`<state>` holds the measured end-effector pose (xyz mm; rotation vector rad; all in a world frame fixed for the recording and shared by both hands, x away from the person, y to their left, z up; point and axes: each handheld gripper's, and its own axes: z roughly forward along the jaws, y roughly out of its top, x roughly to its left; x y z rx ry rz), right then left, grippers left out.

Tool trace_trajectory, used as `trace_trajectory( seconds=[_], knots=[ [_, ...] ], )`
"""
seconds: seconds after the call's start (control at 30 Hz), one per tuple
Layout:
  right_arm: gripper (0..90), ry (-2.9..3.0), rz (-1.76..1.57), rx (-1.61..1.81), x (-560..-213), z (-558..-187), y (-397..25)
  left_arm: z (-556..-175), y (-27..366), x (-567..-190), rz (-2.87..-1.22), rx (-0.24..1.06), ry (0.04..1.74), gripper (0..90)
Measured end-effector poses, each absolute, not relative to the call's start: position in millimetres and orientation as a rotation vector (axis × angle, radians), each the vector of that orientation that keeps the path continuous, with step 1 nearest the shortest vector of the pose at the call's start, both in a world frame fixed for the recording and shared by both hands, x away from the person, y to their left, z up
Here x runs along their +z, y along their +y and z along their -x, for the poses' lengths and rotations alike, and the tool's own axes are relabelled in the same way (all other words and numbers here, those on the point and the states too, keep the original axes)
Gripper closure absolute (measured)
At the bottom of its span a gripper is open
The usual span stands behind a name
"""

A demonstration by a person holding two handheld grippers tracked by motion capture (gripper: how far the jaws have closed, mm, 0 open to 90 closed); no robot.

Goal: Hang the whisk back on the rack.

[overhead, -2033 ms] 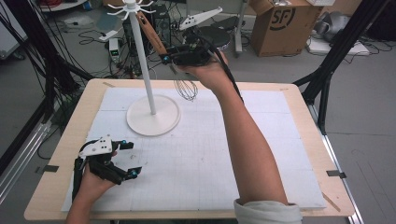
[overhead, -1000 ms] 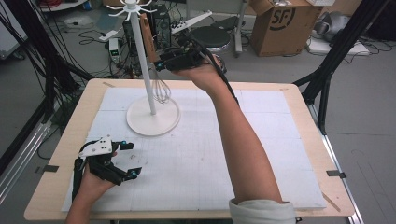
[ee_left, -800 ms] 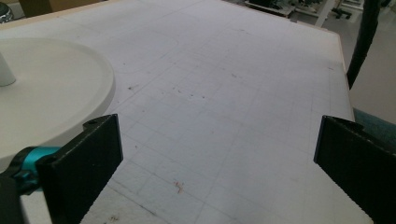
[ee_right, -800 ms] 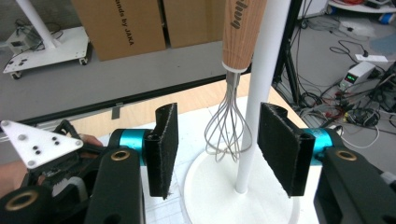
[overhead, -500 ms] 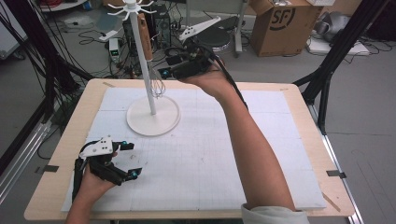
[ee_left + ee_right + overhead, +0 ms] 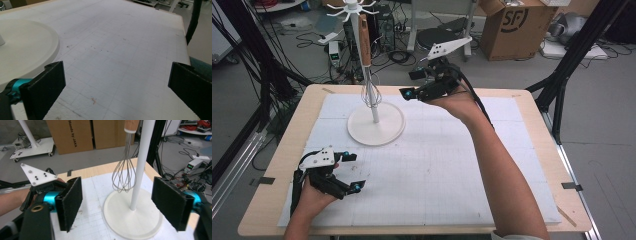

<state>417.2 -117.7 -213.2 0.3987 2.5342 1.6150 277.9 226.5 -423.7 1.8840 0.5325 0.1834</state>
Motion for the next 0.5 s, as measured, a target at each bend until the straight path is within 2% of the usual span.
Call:
trace_trajectory(
  seconds=[0.5],
  knots=[
    [16.9, 2.486, -0.455, 1.661, -233.9, -398.3, -151.0, -277.6, 225.2, -424.0, -1.879, 0.177, 0.532, 1.7]
  ],
)
